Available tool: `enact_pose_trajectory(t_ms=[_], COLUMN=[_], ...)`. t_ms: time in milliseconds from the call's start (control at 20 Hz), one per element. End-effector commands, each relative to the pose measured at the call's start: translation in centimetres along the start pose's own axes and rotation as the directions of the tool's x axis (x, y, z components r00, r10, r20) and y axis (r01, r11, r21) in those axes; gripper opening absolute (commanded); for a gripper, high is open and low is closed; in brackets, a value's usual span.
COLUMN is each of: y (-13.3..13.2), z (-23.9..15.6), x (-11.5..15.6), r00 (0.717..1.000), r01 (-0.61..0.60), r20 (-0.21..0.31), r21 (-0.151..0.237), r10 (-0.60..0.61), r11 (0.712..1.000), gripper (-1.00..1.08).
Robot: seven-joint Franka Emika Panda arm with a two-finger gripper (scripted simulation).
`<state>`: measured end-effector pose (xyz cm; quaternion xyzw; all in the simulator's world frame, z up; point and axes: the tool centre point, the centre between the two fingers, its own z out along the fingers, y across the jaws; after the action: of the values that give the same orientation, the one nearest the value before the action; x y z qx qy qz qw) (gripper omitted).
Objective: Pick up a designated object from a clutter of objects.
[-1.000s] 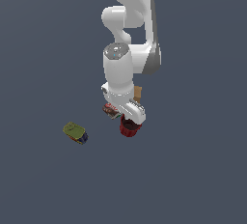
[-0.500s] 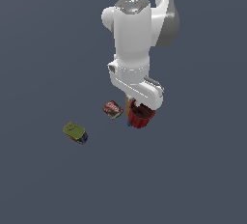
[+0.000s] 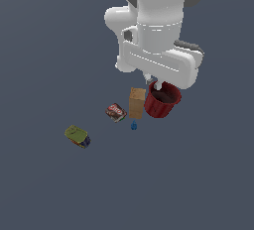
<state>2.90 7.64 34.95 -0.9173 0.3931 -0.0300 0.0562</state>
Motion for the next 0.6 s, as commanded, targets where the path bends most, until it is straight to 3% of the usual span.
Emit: enact_pose_trajectory(t_ms=[0, 550], y=[-1.1, -4.5], z=[-2.6, -9.5], x=[-0.5, -1.8], r00=[1.0, 1.0], r01=[0.0, 0.002], r20=[0.0, 0.004], r21=[0.002, 0.003], r10=[0.0, -0.002], r11=[1.0, 1.0], gripper=[-1.0, -1.0])
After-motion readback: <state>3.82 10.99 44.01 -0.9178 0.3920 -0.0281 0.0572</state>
